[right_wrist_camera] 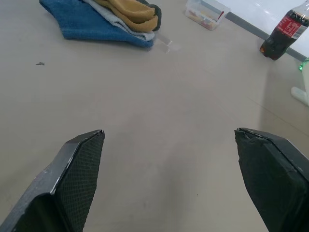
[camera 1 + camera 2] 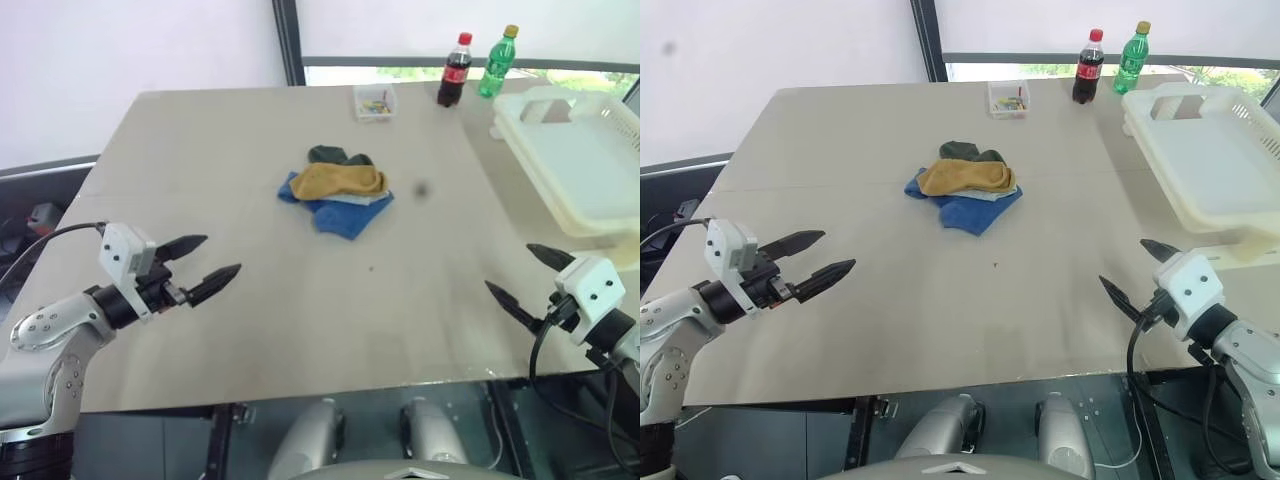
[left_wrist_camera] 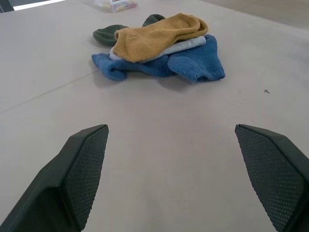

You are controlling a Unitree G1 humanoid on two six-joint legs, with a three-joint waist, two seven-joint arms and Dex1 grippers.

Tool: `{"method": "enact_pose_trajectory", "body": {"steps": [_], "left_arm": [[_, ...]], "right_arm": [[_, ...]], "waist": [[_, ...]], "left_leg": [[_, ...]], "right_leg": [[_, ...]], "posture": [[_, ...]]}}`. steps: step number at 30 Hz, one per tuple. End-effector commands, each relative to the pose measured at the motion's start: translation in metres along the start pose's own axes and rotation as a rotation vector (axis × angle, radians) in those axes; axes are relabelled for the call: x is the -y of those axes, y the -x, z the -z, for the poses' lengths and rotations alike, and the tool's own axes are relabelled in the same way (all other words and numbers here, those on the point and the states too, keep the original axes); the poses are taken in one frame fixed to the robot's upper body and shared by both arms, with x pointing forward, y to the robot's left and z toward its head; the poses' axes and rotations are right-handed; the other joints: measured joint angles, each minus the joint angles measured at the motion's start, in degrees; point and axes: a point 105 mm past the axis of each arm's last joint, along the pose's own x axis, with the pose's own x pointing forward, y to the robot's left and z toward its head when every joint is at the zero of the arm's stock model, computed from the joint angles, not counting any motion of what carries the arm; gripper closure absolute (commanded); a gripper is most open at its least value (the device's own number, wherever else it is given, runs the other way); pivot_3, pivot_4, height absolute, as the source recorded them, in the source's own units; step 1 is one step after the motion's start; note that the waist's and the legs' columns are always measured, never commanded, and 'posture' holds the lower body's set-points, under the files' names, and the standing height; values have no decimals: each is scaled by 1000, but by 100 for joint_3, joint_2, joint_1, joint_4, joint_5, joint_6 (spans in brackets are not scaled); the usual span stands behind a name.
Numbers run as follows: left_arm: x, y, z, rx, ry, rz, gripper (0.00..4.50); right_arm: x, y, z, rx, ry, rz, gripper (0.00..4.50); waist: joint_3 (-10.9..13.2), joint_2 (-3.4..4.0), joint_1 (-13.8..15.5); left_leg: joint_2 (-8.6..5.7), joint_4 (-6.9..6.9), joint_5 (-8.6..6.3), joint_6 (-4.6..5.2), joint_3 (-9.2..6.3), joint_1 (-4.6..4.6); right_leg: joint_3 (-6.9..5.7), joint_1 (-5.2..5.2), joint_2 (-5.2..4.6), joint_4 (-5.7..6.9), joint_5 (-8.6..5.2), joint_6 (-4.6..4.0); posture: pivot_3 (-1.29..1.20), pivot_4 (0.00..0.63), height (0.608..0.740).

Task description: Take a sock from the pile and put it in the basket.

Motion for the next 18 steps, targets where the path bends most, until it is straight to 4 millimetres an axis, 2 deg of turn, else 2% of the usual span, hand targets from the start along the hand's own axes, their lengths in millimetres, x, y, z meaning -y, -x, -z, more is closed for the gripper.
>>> {"method": "enact_pose_trajectory", "body": {"steps": [1, 5, 8, 13, 18], "left_arm": [[3, 2, -13, 39, -27, -2, 0], [9, -6, -16, 73, -12, 12, 0], [12, -12, -19, 91, -11, 18, 0], [21, -22, -24, 123, 0, 37, 0], [30, -33, -27, 147, 12, 54, 0]], "right_arm": [[5, -4, -12, 38, 37, 13, 25], [9, -19, -14, 34, 57, 44, 25], [13, -39, -16, 21, 57, 73, 25], [5, -94, -32, 61, 52, -44, 25], [-8, -170, -65, 141, 105, -170, 25]], "waist": [[0, 0, 1], [1, 0, -38], [2, -1, -42], [5, -1, -73], [7, -1, -101]], "left_leg": [[0, 0, 0, 0, 0, 0], [0, 0, 0, 0, 2, 2], [0, -1, 8, -13, -1, -1], [0, 0, 11, -17, 7, 1], [2, -6, 15, -25, 12, -11]], "right_leg": [[0, 0, 0, 0, 0, 0], [2, 0, -1, 0, 0, 0], [-1, -3, 0, 1, 0, 0], [6, -4, 0, 1, 1, 0], [11, -28, 6, 7, 2, -3]], "posture": [[0, 150, 740], [0, 150, 740], [0, 150, 740], [0, 150, 740], [0, 150, 740]]}}
